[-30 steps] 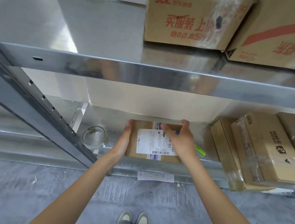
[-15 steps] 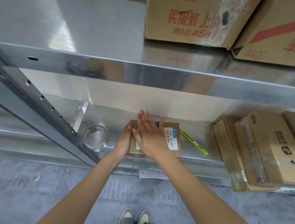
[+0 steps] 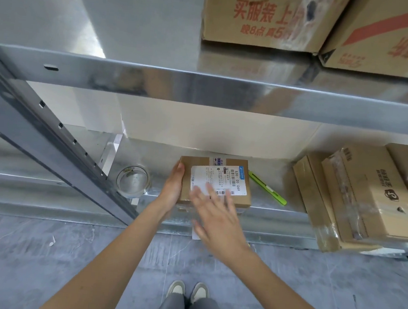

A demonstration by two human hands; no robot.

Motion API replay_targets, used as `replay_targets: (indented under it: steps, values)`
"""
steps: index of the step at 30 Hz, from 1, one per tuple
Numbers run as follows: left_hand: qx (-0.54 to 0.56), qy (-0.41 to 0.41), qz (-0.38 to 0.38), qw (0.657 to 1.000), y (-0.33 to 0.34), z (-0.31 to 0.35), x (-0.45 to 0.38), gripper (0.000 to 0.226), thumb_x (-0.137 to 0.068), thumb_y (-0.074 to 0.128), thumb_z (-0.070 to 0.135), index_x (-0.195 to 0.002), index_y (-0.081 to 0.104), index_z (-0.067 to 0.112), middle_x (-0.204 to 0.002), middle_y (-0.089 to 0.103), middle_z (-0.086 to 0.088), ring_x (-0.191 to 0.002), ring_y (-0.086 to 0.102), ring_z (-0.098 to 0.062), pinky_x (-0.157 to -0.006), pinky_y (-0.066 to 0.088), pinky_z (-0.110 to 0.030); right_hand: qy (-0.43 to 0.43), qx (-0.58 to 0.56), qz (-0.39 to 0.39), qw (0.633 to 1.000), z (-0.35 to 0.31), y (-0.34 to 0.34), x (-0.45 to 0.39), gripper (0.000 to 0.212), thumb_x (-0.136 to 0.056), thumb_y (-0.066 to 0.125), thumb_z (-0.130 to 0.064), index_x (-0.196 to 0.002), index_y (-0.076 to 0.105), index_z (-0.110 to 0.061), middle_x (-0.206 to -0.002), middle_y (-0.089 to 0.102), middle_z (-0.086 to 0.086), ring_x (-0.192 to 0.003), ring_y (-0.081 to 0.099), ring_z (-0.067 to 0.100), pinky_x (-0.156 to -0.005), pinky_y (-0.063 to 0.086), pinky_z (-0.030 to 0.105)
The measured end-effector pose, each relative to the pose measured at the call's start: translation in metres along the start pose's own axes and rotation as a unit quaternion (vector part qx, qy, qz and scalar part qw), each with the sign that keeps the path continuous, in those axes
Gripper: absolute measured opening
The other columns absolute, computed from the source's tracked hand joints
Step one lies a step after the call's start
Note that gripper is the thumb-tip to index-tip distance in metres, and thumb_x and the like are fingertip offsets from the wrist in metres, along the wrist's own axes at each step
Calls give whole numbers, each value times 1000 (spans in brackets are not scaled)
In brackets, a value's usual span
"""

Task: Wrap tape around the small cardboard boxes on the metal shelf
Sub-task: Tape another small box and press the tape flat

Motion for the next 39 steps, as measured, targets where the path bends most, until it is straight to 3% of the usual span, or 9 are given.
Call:
replay_targets:
  steps: [4, 6, 11, 14, 18, 22, 25, 28, 39]
  values:
    - [33, -24, 43, 998, 0, 1, 10, 61, -103, 30, 51, -156, 16, 24, -157, 32, -3, -141, 36, -22, -117, 29, -44, 205, -242, 46, 947, 60, -8, 7, 85, -88, 65, -43, -154, 15, -27, -163, 2, -2, -150, 2, 21, -119, 11, 41]
    - [64, -32, 43, 997, 1, 1, 16, 58, -102, 27, 55, -150, 31, 23, -148, 46, -5, -134, 47, -22, -112, 37, -47, 245, -363, 59, 897, 74, -11, 8, 83, -83, 73, -39, -150, 27, -24, -160, 14, -2, -147, 17, 16, -116, 23, 32]
    - [-3, -22, 24, 999, -4, 11, 26, 48, -101, 21, 58, -105, 63, 36, -100, 74, 12, -87, 68, 3, -69, 50, -12, 313, -326, 157, 878, 93, -36, -6, 96, -62, 61, -81, -137, 41, -25, -134, 54, -4, -124, 49, 16, -93, 42, 30]
    - [-115, -29, -7, 993, -9, 8, 26, 61, -100, 19, 61, -130, 58, 26, -130, 58, 11, -123, 54, -10, -99, 37, -21, 357, -325, 94, 870, 102, -35, -25, 101, -66, 59, -81, -142, 30, -22, -131, 57, 9, -122, 53, 29, -83, 45, 34]
    - [-105, -16, -20, 994, -7, 4, 18, 63, -101, 11, 58, -156, 18, 29, -160, 26, 2, -147, 26, -19, -122, 18, -42, 349, -265, 24, 898, 91, -22, -44, 86, -87, 47, -67, -149, 23, -12, -132, 54, 16, -126, 46, 35, -100, 42, 44]
    - [-41, 29, 11, 999, -2, 16, 9, 47, -106, 18, 41, -139, 44, 19, -136, 54, -6, -128, 50, -23, -112, 37, -50, 263, 23, 5, 965, 75, -31, -66, 64, -100, 16, -55, -155, 4, -24, -163, -3, -1, -150, -4, 26, -114, 1, 60]
    - [-62, 45, 21, 997, -2, 19, 6, 38, -108, 19, 30, -127, 48, 14, -130, 54, -6, -125, 49, -19, -104, 38, -29, 112, -11, -24, 993, 38, -27, -87, 62, -100, 3, -51, -155, 8, -24, -163, -1, -8, -149, -7, 13, -115, -10, 60]
    - [-65, 38, 22, 997, -2, 19, 6, 33, -108, 19, 29, -122, 46, 17, -123, 54, -1, -112, 53, -7, -81, 40, -10, 87, -21, -73, 993, 10, -14, -91, 62, -101, 4, -50, -155, 5, -19, -163, -3, -6, -149, -9, 12, -116, -9, 58]
    - [-73, 44, 39, 996, -2, 16, 12, 45, -107, 20, 39, -143, 38, 17, -132, 40, 10, -124, 35, -4, -100, 22, -20, 47, -38, -39, 997, -28, 0, 8, 63, -100, 10, -50, -155, -2, -23, -162, -8, -10, -145, -19, 2, -116, -15, 48]
Point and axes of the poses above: each hand's wrist, its own x-axis away from the middle knuckle, its own y-axis out of the palm, z = x × y, the point moved 4 cm from there along -x, towards the middle knuckle
